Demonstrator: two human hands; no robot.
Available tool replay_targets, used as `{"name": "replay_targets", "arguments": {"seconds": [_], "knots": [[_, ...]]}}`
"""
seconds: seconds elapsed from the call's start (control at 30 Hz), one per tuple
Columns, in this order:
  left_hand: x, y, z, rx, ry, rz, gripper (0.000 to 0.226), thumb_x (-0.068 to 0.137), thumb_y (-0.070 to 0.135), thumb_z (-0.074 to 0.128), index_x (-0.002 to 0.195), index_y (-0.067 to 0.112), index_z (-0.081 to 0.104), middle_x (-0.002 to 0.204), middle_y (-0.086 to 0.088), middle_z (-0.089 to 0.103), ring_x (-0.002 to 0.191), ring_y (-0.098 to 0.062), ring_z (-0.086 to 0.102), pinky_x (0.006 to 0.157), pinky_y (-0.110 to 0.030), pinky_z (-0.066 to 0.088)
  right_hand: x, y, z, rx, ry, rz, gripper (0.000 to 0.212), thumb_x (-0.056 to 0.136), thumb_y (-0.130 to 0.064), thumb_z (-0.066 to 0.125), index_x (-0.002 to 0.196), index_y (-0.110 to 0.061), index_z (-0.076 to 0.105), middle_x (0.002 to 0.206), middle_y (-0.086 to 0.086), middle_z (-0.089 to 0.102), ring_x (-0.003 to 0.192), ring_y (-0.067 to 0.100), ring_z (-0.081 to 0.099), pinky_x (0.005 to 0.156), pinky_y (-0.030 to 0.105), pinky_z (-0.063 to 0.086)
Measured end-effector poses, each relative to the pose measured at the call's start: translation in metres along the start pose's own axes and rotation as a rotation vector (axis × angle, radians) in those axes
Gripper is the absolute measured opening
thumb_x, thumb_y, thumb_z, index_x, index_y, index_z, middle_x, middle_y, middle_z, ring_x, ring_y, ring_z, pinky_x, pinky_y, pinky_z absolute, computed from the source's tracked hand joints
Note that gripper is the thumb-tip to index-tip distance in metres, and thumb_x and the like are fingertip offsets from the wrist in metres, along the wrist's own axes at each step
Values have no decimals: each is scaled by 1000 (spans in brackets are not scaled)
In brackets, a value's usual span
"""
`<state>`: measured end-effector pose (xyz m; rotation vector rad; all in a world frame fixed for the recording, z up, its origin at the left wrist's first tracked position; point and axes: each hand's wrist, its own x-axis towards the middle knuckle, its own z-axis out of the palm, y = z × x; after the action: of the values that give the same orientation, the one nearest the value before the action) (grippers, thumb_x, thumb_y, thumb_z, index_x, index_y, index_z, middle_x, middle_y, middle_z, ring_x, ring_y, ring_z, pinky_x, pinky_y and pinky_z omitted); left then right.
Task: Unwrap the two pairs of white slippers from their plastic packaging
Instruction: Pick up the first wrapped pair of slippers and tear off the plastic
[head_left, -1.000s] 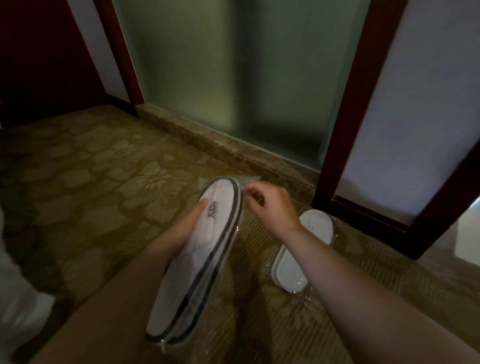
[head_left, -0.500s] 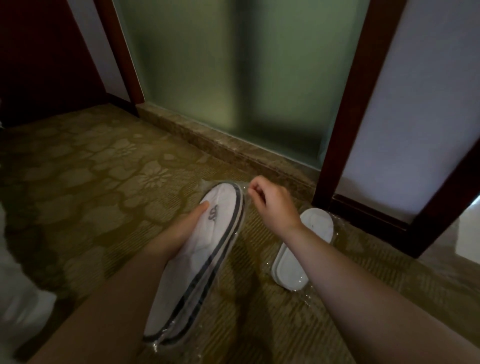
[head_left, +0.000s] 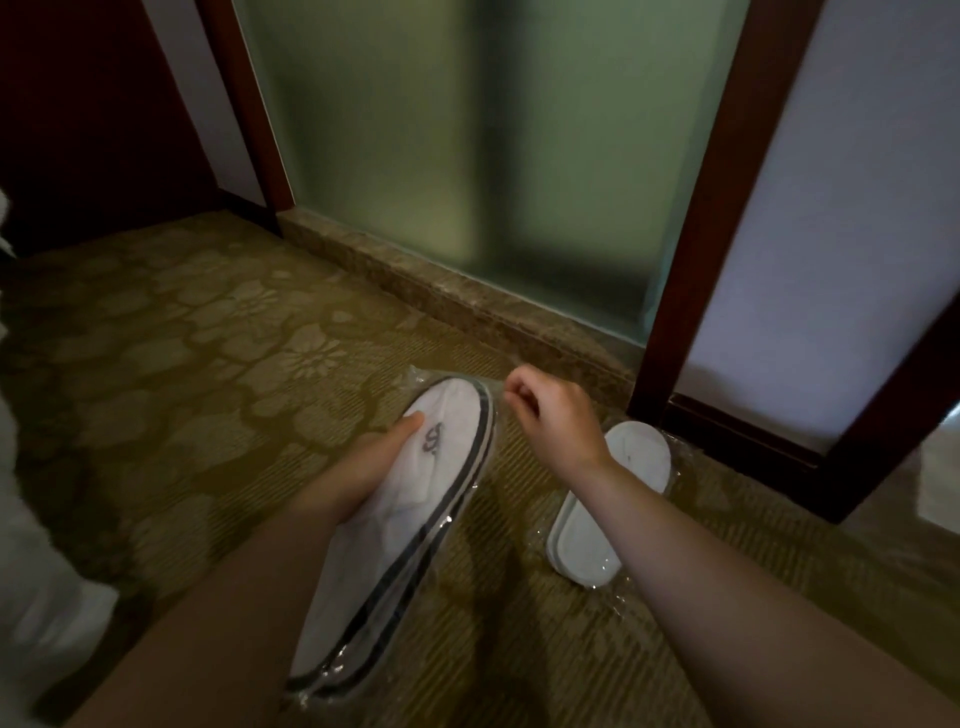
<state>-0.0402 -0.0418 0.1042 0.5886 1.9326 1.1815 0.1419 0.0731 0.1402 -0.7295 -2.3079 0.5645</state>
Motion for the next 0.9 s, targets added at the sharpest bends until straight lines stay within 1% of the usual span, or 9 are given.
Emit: {"name": "replay_targets", "arguments": {"seconds": [0.1,0.23,0.33,0.43,0.5,0.57,0.73,0.83,0.9], "knots": [[2,-2,2,33,42,7,79,74,66,55,128,8,55,130,-14,59,119,-30,55,103,-37,39,-2,2,1,32,12,28,7,91,-18,54,86,-17,59,73,-7,57,65,10,54,54,21,37],[0,0,5,92,54,69,79,73,68,53,127,10,57,125,-13,63,115,-31,58,105,-44,42,-2,3,1,115,52,120,11,92,-21,53,82,-22,56,67,-14,51,61,0,49,53,14,33],[-4,3,9,172,84,134,75,75,67,52,123,11,60,119,-12,67,108,-28,61,101,-43,45,0,3,-1,181,131,204,10,92,-19,53,83,-19,58,81,-8,49,68,1,46,58,14,33],[-8,1,14,241,112,211,60,79,58,56,118,13,64,110,-9,70,102,-26,64,95,-40,49,4,5,-8,290,221,306,11,92,-16,53,82,-19,57,89,-3,48,71,1,45,62,12,33],[-10,0,15,237,89,226,53,81,55,58,113,14,66,100,-6,71,95,-24,66,88,-37,53,5,6,-10,338,198,352,14,92,-16,52,80,-21,56,85,-2,54,71,4,49,61,15,36],[-10,0,15,233,50,226,51,81,55,58,109,14,67,94,-4,72,90,-22,68,85,-38,55,5,7,-11,390,191,406,21,93,-17,51,74,-26,53,77,-6,57,69,5,52,58,17,36],[-13,2,17,263,25,221,51,80,58,56,108,17,65,97,-5,71,89,-23,68,85,-41,56,8,11,-9,477,258,517,25,92,-17,51,70,-27,55,76,-2,64,73,12,59,63,23,43],[-16,6,20,266,-2,256,47,80,57,56,107,20,64,95,-2,71,90,-22,68,77,-36,56,7,16,-9,500,303,581,24,93,-16,51,71,-25,56,71,-7,61,70,6,57,62,21,41],[-17,7,23,275,-15,266,47,80,57,56,108,20,64,96,-3,71,89,-21,68,79,-37,56,6,19,-9,509,329,621,23,93,-16,52,72,-24,57,70,-8,61,68,5,57,62,20,41]]}}
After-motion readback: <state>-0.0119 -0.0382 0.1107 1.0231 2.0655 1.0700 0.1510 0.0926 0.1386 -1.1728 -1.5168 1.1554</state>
